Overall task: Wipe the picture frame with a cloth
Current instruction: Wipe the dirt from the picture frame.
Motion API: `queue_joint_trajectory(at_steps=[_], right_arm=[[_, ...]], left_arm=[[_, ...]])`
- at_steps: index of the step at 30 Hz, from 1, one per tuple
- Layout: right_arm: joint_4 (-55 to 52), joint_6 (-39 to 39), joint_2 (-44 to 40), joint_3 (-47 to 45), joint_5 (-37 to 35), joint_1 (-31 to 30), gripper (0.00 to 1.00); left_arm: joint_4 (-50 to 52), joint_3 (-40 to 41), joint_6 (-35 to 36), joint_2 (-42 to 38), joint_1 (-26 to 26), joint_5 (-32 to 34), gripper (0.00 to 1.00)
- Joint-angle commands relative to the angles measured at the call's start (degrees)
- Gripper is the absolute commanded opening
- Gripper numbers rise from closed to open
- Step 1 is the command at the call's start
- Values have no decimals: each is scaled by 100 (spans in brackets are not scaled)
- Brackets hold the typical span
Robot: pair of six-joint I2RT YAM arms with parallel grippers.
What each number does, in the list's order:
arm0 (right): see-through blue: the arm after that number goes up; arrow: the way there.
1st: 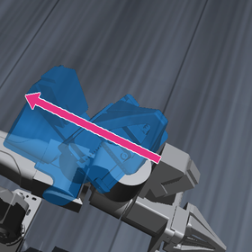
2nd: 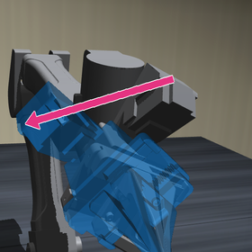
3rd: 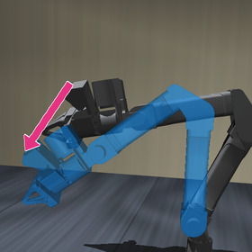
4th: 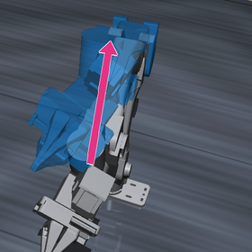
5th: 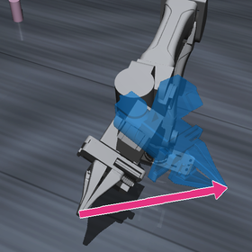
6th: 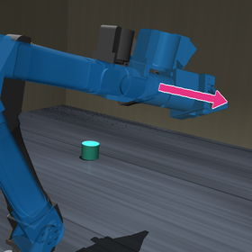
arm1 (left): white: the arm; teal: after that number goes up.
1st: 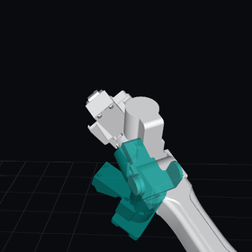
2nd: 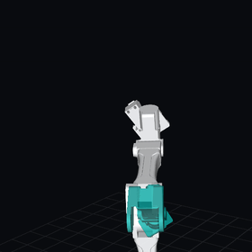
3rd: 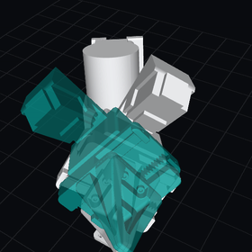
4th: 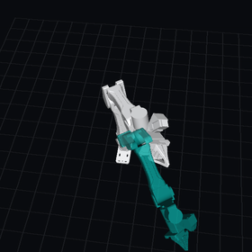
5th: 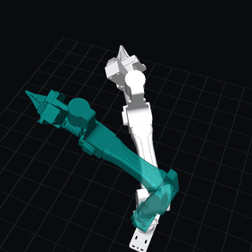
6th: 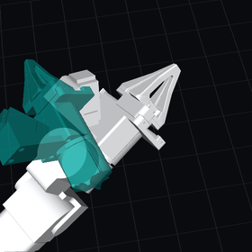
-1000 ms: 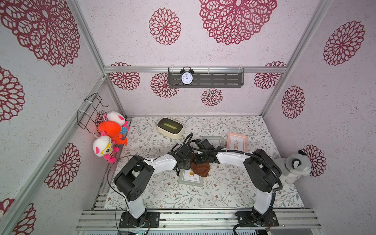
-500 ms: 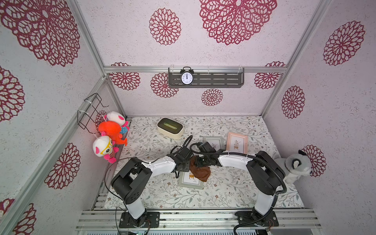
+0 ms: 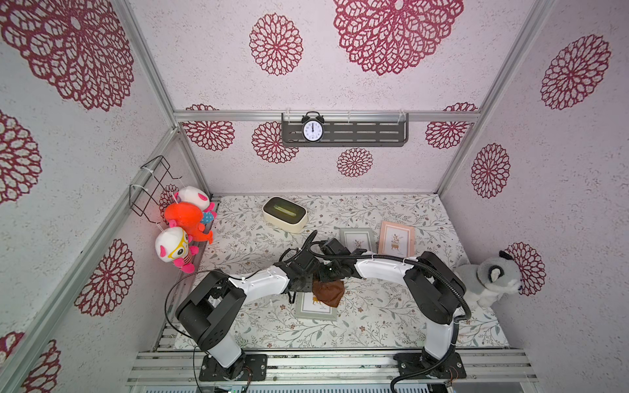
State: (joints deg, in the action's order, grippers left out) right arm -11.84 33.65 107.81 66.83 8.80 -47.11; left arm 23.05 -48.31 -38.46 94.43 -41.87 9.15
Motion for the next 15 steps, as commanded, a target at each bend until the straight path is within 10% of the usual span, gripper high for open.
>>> queue_joint_trajectory(at_steps=[1, 15], right_arm=[[-632, 32, -200, -286, -659, 255, 0], [-70, 124, 319, 316, -162, -26, 0]], left_arm=[[1489, 433, -44, 277, -94, -248, 0], [1474, 376, -43, 321, -94, -180, 0]])
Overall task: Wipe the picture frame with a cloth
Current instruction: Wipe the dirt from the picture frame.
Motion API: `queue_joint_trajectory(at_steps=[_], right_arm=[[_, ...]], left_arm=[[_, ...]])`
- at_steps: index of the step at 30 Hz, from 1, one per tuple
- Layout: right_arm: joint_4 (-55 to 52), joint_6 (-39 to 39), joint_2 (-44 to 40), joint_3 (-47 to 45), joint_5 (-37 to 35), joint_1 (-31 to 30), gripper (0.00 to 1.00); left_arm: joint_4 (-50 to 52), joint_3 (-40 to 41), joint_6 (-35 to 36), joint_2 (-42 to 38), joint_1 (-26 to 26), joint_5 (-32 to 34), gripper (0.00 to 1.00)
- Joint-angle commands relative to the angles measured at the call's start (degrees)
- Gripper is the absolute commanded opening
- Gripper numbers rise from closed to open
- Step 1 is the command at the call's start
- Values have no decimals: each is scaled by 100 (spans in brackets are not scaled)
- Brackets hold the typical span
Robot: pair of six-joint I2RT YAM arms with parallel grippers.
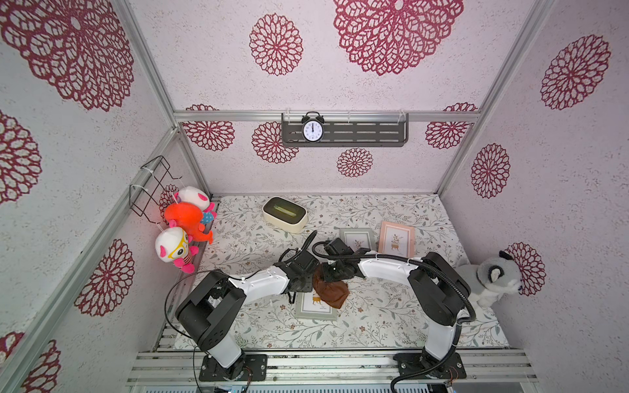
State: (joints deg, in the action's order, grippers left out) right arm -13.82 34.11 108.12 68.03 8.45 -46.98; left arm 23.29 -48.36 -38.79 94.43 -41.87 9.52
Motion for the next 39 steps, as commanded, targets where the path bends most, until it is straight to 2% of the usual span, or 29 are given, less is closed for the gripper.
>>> queue_joint_trajectory(at_steps=[1, 8, 16, 32, 35, 39], right_arm=[[138, 90, 311, 217, -188, -33, 0], [97, 77, -79, -246, -532, 372, 0], [251, 48, -792, -914, -316, 604, 0], [629, 76, 455, 268, 73, 325, 0], [560, 54, 489, 187, 45, 278, 0], [345, 6, 184, -256, -358, 373, 0]], left_arm=[[1446, 380, -20, 320, -94, -217, 0], [1455, 358, -42, 327, -93, -168, 0], [1388, 102, 67, 651, -89, -143, 0], [1170, 120, 114, 650, -102, -147, 0], [1119, 140, 95, 639, -102, -94, 0], [1090, 95, 84, 694, -102, -7, 0]])
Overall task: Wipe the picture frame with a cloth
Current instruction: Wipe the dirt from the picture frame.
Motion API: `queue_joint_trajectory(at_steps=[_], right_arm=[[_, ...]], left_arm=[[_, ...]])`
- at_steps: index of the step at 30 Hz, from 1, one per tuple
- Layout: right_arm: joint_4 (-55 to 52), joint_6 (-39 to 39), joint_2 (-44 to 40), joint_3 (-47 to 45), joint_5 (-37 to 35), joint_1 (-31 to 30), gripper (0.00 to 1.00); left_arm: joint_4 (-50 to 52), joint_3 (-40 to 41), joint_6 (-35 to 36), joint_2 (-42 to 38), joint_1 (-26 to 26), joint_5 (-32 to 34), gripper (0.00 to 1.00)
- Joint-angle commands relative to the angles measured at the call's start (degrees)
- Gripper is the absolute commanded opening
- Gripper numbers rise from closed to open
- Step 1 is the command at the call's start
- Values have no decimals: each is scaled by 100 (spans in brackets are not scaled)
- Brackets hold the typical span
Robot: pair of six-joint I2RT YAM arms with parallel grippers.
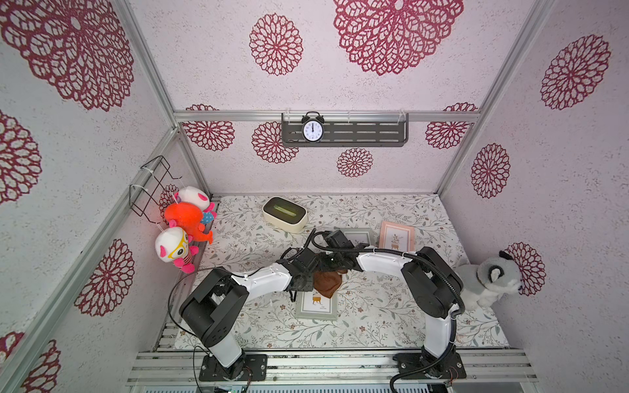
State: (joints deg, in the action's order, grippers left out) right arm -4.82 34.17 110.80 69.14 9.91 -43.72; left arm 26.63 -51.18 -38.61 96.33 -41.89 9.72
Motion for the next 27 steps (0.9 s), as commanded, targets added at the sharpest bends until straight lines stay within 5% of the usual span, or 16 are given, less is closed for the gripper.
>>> queue_joint_trajectory(at_steps=[1, 7, 17, 27], right_arm=[[-547, 14, -171, -494, -540, 109, 0], [-568, -8, -527, -883, -547, 283, 0], [-204, 164, 137, -72, -85, -187, 0], [-377, 358, 120, -348, -802, -85, 0]], left_arm=[[762, 357, 80, 517, -100, -7, 0], [820, 151, 269, 631, -87, 151, 0], [851, 29, 377, 593, -65, 266, 0], [1042, 428, -39, -70, -66, 317, 4]])
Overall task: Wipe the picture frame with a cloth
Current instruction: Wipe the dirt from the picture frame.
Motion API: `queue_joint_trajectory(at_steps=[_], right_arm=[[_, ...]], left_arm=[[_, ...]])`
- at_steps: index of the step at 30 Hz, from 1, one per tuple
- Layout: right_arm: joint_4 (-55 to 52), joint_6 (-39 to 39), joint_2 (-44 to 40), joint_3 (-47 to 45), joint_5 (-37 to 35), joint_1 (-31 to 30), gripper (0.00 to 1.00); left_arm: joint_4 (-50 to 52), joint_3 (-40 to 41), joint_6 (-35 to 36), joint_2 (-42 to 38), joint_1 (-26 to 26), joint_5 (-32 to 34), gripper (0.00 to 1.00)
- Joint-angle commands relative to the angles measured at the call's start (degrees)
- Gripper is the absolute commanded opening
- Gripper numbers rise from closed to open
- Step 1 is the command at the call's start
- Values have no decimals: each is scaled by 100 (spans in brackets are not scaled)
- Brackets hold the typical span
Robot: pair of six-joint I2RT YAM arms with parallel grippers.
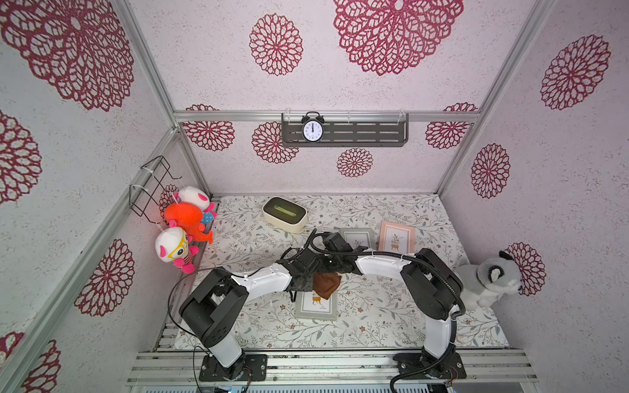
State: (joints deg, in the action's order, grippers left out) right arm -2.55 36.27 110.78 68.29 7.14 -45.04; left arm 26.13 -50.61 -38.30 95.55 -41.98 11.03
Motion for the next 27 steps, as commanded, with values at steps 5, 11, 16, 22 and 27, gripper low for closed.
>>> queue_joint_trajectory(at_steps=[5, 11, 16, 22, 27], right_arm=[[-581, 331, 23, -352, -933, 82, 0], [-496, 494, -5, -369, -1200, 118, 0], [-316, 519, 26, -402, -1068, 94, 0], [-152, 363, -546, -542, -921, 56, 0], [-475, 155, -1088, -510, -732, 56, 0]], left_arm=[[1307, 535, -336, -425, -49, 182, 23], [1620, 760, -590, -1108, -69, 143, 58], [1688, 699, -597, -1239, -70, 331, 64], [1256, 674, -560, -974, -73, 242, 46], [968, 299, -195, -411, -31, 419, 27]])
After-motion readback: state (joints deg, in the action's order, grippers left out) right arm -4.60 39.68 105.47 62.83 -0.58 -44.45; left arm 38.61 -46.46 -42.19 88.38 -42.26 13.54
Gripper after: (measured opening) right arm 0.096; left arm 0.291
